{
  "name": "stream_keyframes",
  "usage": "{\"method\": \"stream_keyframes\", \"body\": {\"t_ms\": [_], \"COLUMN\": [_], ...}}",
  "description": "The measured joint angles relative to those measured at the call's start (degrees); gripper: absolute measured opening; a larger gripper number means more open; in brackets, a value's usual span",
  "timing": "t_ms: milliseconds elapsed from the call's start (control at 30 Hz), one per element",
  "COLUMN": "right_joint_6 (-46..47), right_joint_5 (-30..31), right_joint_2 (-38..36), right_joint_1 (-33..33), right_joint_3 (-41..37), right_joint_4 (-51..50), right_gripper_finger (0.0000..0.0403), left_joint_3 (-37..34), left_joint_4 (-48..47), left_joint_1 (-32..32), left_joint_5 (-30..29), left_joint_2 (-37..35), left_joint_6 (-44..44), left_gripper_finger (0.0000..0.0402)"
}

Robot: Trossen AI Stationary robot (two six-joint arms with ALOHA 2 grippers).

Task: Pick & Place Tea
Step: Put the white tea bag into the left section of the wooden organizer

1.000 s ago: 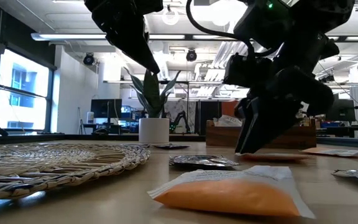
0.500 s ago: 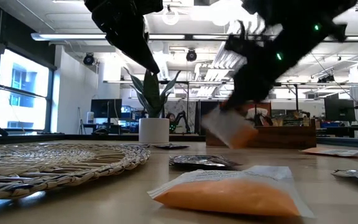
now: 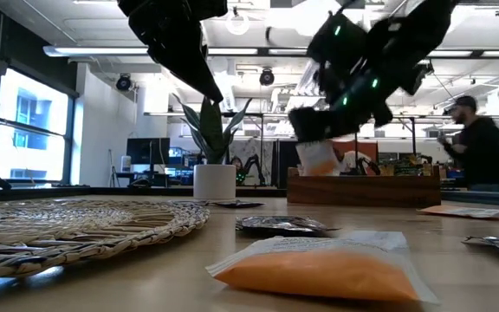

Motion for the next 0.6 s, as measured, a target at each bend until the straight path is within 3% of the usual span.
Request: {"method": "stream_keyframes", "body": {"t_ms": [367,600], "right_joint_6": [0.92,-0.83], "right_joint_5": [-2.49,-11.55], "right_joint_2": [4.7,5.47], "right_joint_1": [-5.91,-8.49], "right_joint_3": [0.02,0.02], "right_joint_4": [6.99,7.52], "right_gripper_finger": [0.0005,0.0015], "left_joint_3": [0.0,0.0], "left_joint_4": [-0.04,-0.07], "left_joint_1": [0.0,0.0], "left_joint_5": [0.02,0.02], "left_joint_2": [0.0,0.0], "left_joint_6": [-0.01,-0.01], "left_gripper_finger": [0.0143,0.0143]}}
